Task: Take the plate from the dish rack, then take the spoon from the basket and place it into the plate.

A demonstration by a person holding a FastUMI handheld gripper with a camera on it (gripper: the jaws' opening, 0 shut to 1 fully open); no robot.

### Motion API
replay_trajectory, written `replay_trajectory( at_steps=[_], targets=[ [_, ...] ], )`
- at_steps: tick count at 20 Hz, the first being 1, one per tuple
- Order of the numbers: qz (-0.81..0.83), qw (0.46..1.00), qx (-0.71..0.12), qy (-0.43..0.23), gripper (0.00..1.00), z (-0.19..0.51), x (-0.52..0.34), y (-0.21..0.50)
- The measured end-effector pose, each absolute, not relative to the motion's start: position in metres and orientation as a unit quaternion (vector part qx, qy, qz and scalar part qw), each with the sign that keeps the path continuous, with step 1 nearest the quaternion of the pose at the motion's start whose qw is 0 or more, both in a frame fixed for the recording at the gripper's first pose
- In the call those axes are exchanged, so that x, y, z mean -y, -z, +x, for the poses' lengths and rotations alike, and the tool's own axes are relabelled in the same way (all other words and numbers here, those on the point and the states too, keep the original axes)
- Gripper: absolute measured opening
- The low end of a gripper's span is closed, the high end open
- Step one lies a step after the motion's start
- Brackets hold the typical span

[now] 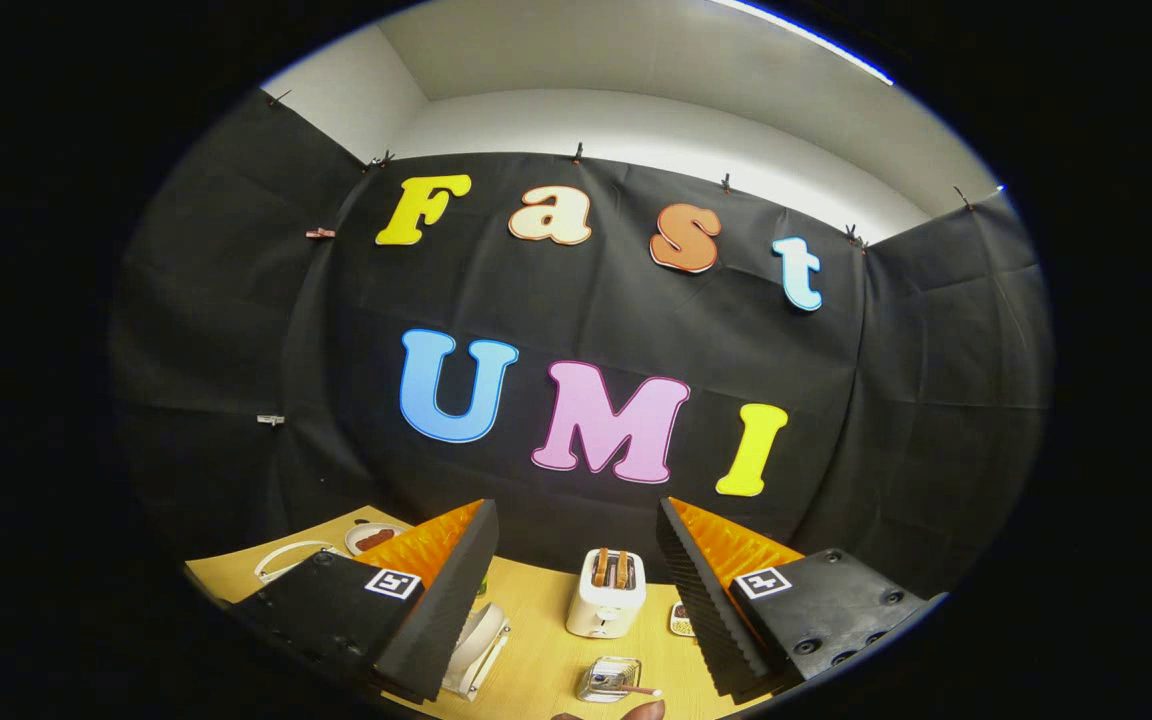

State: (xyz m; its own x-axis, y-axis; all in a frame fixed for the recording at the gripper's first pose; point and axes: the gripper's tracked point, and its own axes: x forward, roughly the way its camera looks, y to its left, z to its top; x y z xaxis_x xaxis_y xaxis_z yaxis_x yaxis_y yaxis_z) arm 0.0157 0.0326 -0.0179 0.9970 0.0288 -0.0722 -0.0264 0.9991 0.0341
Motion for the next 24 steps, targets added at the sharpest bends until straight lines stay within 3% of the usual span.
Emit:
replay_trajectory(
  at_steps=[6,11,17,19,21,23,24],
  targets=[
    [0.028,0.995,-0.091,-0.036,0.98,0.029,-0.058,0.05],
    [0.064,0.957,-0.273,-0.07,0.98,0.054,-0.104,0.151],
    [0.063,0.902,-0.424,-0.046,0.96,0.083,-0.139,0.271],
    [0.053,0.88,-0.471,-0.028,0.92,0.083,-0.148,0.312],
    [0.041,0.863,-0.504,0.0,0.81,0.082,-0.153,0.351],
    [0.04,0.851,-0.523,0.028,0.69,0.08,-0.152,0.372],
    [0.056,0.847,-0.527,0.029,0.56,0.081,-0.161,0.376]
  ],
)
